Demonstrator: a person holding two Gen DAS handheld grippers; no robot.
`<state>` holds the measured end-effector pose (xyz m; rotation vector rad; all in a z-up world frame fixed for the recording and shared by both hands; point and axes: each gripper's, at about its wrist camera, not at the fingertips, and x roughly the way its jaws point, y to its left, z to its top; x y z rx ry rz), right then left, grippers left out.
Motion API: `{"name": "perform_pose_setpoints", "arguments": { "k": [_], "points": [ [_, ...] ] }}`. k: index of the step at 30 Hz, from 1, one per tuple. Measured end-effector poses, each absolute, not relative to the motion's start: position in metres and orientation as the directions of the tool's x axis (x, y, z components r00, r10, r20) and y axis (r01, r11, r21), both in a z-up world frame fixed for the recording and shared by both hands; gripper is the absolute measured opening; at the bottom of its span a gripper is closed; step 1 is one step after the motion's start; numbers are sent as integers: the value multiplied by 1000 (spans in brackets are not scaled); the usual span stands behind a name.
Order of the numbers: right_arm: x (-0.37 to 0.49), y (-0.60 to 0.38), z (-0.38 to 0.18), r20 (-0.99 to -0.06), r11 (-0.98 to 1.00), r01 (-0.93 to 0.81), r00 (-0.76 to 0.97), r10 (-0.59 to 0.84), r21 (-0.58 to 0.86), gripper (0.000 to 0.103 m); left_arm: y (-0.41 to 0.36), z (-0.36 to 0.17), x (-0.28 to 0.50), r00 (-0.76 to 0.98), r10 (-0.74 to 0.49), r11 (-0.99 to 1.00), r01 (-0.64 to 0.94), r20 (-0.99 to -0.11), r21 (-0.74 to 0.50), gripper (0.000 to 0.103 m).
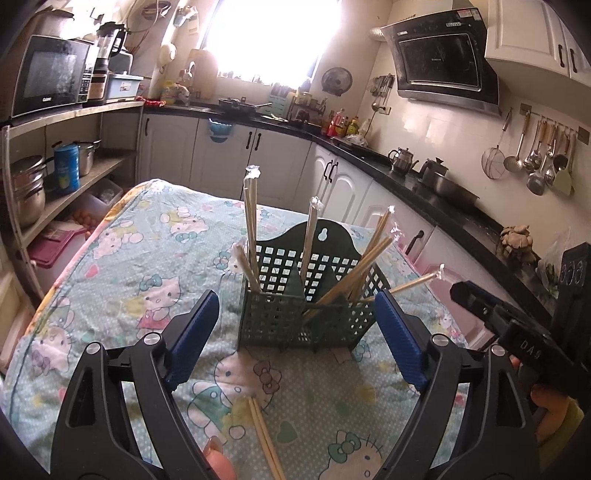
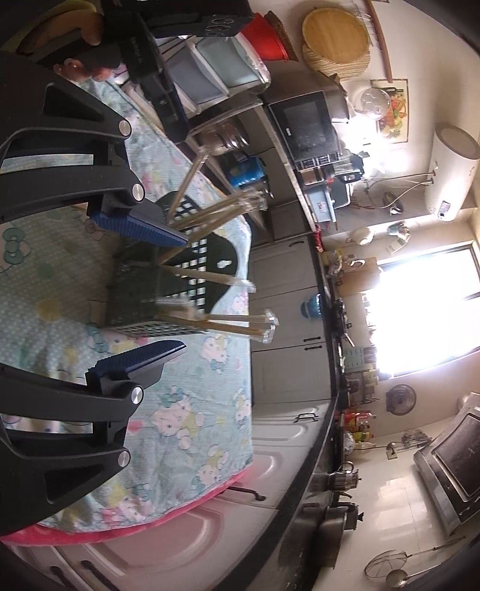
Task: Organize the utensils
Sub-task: 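Withdraw both open tools from the caddy toward the last loose chopsticks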
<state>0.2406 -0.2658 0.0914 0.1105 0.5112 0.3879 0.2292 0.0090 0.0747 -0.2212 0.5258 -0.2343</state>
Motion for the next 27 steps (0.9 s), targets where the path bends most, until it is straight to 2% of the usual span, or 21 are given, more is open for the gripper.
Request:
{"name": "perform_pose_setpoints", "arguments": {
  "k": [13, 23, 27],
  "points": [
    [226, -277, 32, -603, 933, -284, 713, 359, 219, 51, 13, 24, 226, 771, -265, 955, 129, -579, -266, 77],
    [208, -292, 0, -672, 943, -245, 662, 332, 224, 51, 5, -12, 222, 700, -292, 950, 135, -651, -280, 77],
    [197, -293, -9, -704, 942, -245, 626, 335, 231, 51, 1, -24, 220, 677, -300, 949, 141, -672, -282, 71]
  ]
}}
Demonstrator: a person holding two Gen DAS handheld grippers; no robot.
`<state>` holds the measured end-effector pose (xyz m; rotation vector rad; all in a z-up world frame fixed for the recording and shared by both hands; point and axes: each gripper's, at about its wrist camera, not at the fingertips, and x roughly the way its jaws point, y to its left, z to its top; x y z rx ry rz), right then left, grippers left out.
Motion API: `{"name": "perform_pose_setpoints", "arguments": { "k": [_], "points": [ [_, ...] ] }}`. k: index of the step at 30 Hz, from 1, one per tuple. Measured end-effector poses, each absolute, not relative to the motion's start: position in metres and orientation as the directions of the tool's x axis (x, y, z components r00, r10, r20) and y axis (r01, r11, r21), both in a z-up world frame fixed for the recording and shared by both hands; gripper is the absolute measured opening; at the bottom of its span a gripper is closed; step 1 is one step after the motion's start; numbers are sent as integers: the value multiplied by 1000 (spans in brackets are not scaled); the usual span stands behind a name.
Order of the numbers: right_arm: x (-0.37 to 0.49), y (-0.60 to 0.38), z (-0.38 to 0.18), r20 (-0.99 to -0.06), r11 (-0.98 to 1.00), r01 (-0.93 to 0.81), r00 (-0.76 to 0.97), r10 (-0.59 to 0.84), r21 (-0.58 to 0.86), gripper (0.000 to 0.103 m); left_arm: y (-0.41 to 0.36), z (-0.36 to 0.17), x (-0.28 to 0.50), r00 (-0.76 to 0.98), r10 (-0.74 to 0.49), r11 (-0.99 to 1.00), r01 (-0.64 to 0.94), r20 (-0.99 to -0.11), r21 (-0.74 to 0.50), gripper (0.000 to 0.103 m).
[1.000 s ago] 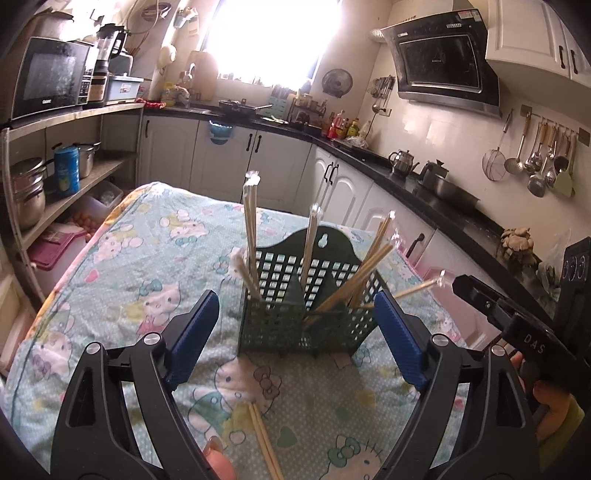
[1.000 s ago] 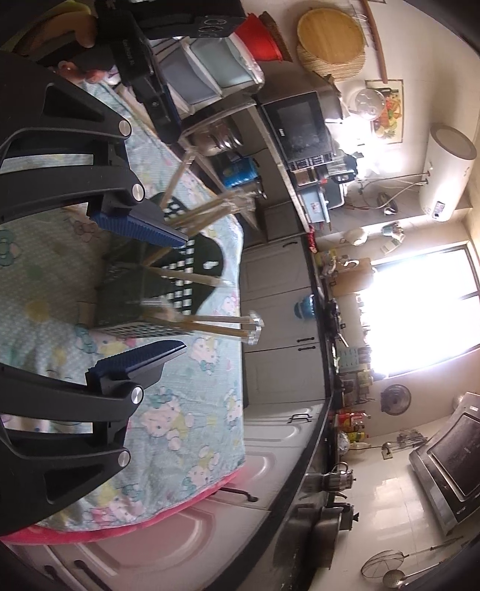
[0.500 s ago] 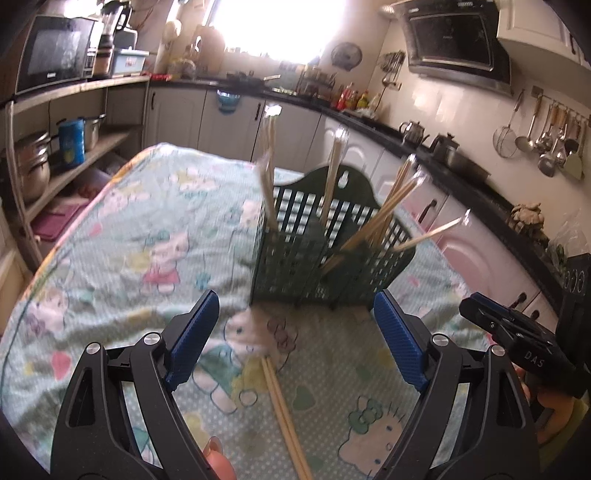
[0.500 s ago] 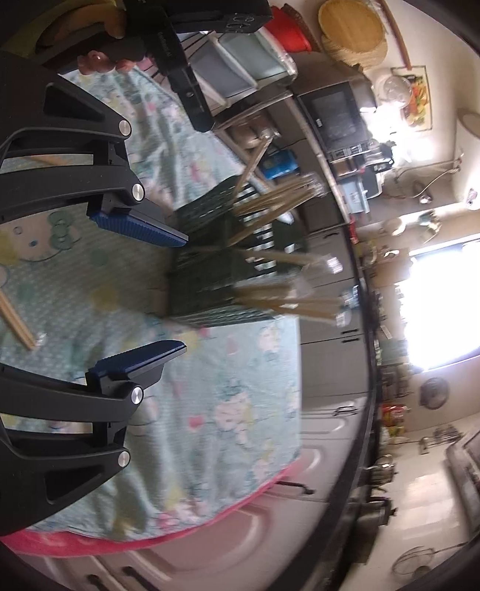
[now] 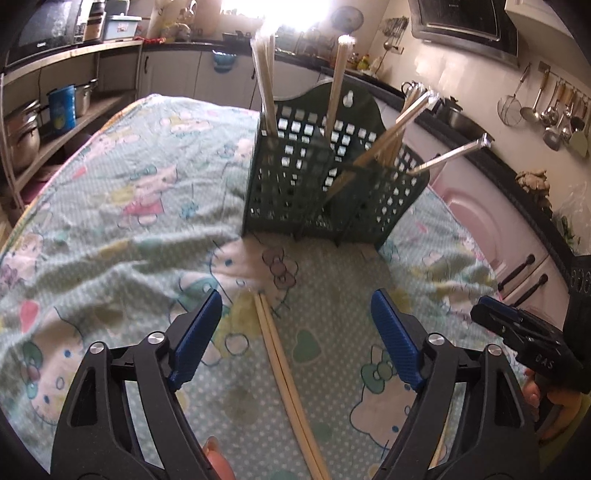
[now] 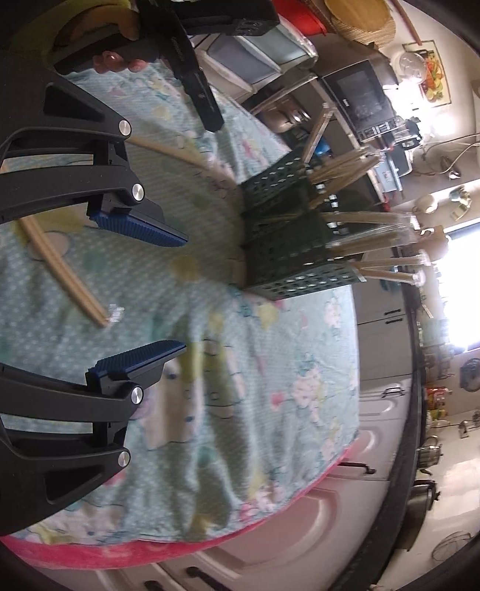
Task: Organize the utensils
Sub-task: 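Withdraw both open tools from the caddy toward the last loose chopsticks, then close the left tool on a wooden chopstick while the right tool grasps another chopstick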
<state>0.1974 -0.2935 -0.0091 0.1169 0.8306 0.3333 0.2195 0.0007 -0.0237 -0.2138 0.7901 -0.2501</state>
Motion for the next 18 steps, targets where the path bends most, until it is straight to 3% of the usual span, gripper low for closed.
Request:
{"name": "perform_pose_setpoints", "arguments": {
  "k": [8, 18],
  "points": [
    [175, -288, -28, -751, 928, -255, 547, 371, 272, 51, -2, -41, 218, 639, -314, 944, 135, -702, -300, 55],
    [175, -289, -48, -804, 931, -206, 471, 364, 301, 51, 3, -63, 222, 588, -330, 936, 105, -738, -335, 45]
  ]
}}
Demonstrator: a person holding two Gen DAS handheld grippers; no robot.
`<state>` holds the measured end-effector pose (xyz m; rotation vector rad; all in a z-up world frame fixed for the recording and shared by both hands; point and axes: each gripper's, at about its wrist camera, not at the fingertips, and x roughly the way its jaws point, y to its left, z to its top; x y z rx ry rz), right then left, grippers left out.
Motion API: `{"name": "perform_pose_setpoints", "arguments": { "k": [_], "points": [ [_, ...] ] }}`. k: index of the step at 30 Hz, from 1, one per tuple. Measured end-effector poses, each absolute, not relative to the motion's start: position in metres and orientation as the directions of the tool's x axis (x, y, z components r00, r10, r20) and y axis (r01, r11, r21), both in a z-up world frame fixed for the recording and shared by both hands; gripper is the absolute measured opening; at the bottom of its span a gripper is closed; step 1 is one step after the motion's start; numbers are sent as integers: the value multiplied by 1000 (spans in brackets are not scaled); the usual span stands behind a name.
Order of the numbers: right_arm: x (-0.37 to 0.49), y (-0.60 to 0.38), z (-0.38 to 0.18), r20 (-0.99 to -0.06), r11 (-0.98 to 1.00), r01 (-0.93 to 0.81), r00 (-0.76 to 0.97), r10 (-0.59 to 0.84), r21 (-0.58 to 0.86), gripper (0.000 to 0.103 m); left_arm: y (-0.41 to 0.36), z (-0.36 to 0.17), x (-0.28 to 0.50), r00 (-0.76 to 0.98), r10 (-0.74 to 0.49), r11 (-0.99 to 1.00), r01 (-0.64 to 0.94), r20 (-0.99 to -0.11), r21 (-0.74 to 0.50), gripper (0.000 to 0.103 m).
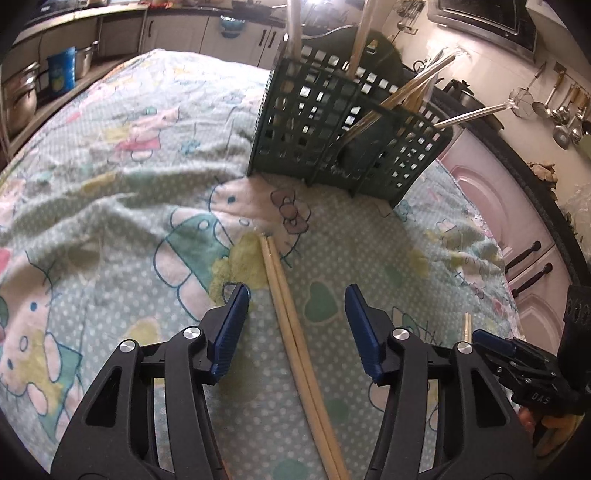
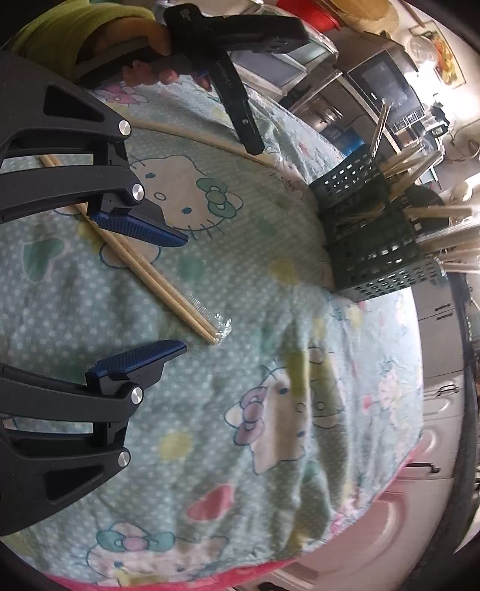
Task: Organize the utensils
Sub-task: 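Close the left tool on a wooden chopstick while the right tool grasps another chopstick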
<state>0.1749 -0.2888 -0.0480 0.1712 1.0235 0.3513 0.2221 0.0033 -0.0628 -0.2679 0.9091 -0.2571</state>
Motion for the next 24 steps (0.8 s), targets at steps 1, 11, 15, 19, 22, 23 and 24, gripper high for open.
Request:
{"name": "perform_pose_setpoints", "arguments": {
  "k": [1, 11, 15, 19, 22, 23, 24],
  "points": [
    [177, -289, -49, -803, 929, -206, 468, 368, 306, 51, 3, -64, 223, 587, -329, 937, 105, -740, -333, 45],
    [208, -278, -53, -814, 932, -229, 458, 357, 280, 42, -5, -67, 245, 574, -289, 954, 109, -766, -279, 45],
    [219, -276, -53, -816, 935, -249, 465, 344, 252, 27, -14, -68, 254, 577, -244, 969, 119, -780, -216, 44],
    [229, -275, -52, -817, 933, -258, 460, 348, 252, 20, -18, -68, 265, 571, -189, 982, 101, -799, -160, 34],
    [238, -275, -49, -806, 918, -263, 446, 390, 298, 12, -16, -68, 270, 569, -167, 986, 85, -805, -145, 25],
    [241, -275, -47, -800, 910, -263, 441, 408, 319, 11, -15, -67, 271, 569, -170, 985, 81, -805, -151, 20],
    [242, -274, -45, -794, 905, -268, 440, 419, 329, 10, -12, -67, 272, 571, -172, 985, 75, -802, -158, 17]
  ]
}}
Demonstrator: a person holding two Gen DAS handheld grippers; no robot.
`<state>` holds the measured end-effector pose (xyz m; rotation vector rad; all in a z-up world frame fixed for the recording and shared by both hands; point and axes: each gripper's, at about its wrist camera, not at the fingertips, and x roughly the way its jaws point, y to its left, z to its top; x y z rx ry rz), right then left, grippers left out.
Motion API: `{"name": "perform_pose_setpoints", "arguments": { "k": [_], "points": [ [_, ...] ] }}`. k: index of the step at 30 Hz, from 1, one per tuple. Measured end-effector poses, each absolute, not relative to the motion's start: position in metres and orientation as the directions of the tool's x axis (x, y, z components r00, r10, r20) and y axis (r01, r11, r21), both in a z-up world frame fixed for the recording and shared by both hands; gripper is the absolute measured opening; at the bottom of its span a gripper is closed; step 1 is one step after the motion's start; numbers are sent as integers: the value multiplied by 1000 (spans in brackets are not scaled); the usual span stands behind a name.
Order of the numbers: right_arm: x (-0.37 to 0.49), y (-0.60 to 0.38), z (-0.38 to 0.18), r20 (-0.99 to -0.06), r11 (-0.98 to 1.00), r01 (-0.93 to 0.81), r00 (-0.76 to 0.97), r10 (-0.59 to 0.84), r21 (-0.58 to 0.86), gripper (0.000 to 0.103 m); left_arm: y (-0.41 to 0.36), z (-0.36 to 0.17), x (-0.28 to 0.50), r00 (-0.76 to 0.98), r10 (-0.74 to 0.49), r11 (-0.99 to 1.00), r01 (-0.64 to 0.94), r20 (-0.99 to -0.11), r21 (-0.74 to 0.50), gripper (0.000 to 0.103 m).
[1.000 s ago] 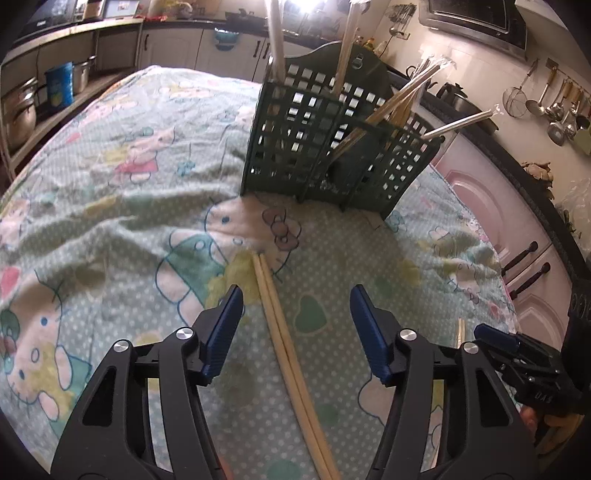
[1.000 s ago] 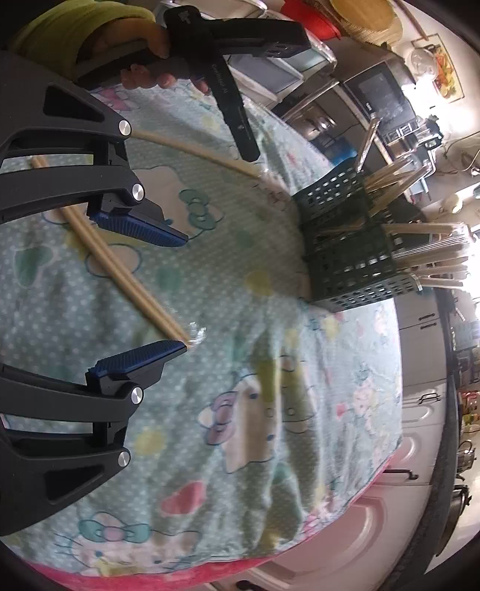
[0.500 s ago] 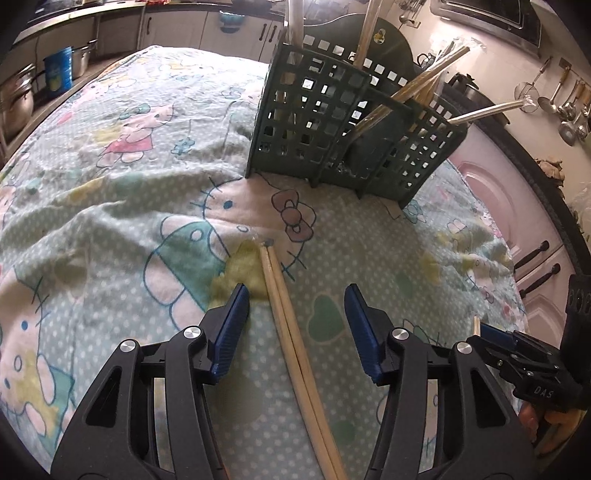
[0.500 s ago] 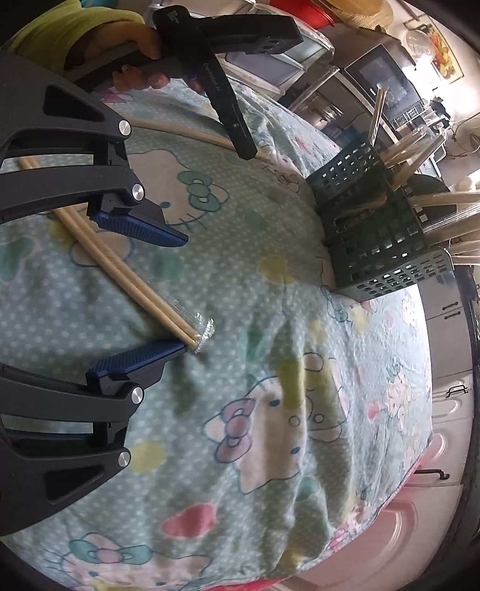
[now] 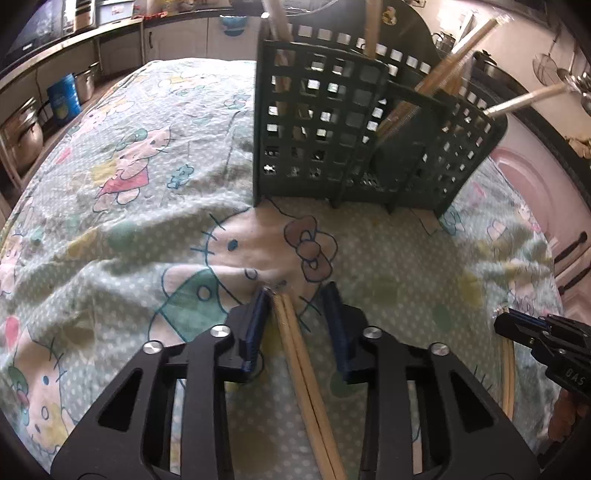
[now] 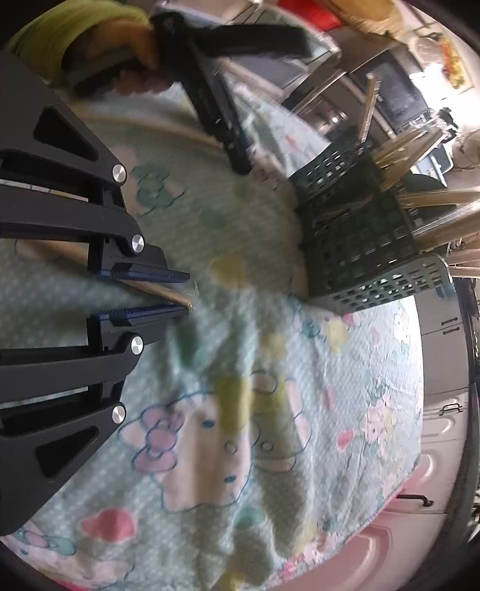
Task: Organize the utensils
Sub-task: 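Close the left tool on a wooden chopstick while the right tool grasps another chopstick, then lift the left tool's chopstick over the caddy while the right tool carries its chopstick there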
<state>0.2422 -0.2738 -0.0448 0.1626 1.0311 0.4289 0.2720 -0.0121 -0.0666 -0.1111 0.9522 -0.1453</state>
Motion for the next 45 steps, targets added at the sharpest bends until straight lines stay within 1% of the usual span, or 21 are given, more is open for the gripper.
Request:
{"name": "perform_pose_setpoints", "arguments": {
  "k": [3, 5, 6, 11, 21, 36, 45],
  "points": [
    [242, -266, -33, -771, 892, -300, 454, 446, 338, 8, -9, -66, 271, 573, -182, 983, 79, -799, -168, 11],
    [240, -260, -23, -754, 883, -326, 467, 462, 339, 8, -8, -63, 270, 574, -200, 979, 88, -794, -183, 4],
    [239, -258, -17, -744, 879, -337, 476, 469, 338, 7, -8, -61, 269, 574, -212, 977, 94, -791, -194, 3],
    [233, -253, 14, -690, 866, -391, 532, 490, 313, 5, -3, -42, 258, 599, -254, 966, 120, -759, -228, 2],
    [221, -251, 75, -566, 849, -453, 638, 522, 273, 5, 9, 42, 236, 715, -317, 945, 187, -623, -267, 2],
    [219, -245, 142, -415, 836, -500, 728, 547, 226, 5, 7, 143, 236, 838, -321, 942, 234, -441, -240, 1],
    [236, -243, 184, -320, 866, -468, 805, 500, 175, 5, -2, 183, 251, 877, -312, 944, 244, -365, -222, 1]
  ]
}}
